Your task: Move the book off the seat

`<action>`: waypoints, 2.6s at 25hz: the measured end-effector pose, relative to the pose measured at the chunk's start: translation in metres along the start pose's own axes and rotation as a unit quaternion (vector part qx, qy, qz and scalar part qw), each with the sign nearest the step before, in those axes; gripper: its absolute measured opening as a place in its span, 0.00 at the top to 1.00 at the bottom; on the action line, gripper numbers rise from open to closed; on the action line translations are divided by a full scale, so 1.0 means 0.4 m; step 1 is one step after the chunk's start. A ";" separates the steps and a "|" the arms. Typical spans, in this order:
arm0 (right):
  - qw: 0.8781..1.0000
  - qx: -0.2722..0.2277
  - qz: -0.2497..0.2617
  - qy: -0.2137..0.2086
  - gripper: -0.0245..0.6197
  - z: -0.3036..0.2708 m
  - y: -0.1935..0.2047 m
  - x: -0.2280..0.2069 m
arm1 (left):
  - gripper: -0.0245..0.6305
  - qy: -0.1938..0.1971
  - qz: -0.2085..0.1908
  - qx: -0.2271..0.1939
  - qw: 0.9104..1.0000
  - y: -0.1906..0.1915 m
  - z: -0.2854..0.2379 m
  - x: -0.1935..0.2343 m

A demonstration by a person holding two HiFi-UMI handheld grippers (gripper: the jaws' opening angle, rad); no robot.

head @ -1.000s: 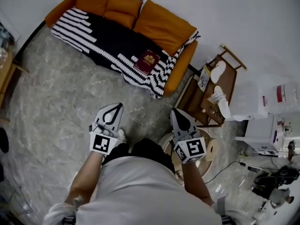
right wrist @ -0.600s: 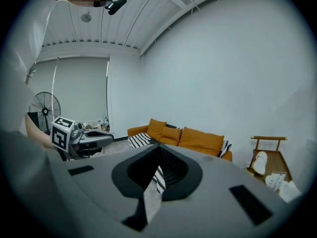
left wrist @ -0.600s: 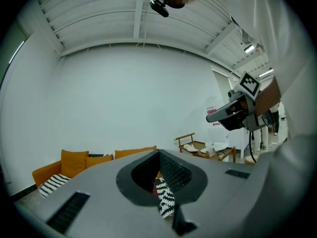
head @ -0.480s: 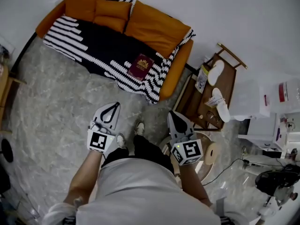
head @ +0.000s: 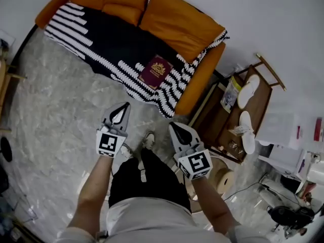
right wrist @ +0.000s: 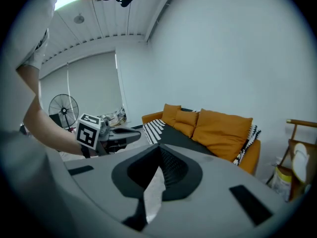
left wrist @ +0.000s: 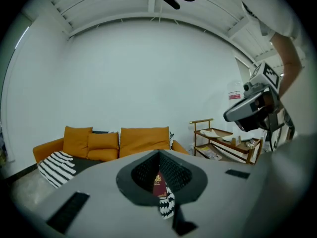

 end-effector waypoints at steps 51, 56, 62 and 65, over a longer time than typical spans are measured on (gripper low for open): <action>0.996 0.011 -0.076 -0.052 0.93 -0.457 0.740 -0.363 | 0.38 0.194 0.347 0.277 0.875 1.043 -0.664 0.297; 0.996 0.013 -0.077 -0.049 0.93 -0.458 0.753 -0.378 | 0.36 0.193 0.344 0.293 0.871 1.075 -0.689 0.256; 0.995 0.011 -0.085 -0.043 0.93 -0.453 0.754 -0.387 | 0.37 0.174 0.395 0.275 0.859 1.078 -0.676 0.279; 0.995 0.007 -0.090 -0.046 0.93 -0.449 0.749 -0.383 | 0.37 0.220 0.413 0.314 0.826 1.084 -0.644 0.249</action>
Point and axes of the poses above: the fingertips, and each gripper's own axes: z backward along the fingers, x to its left, y out of its underside, the point moved 8 cm from there along z, backward along the fingers, and after that the axes turned 12 degrees about -x, right-handed, at the moved point
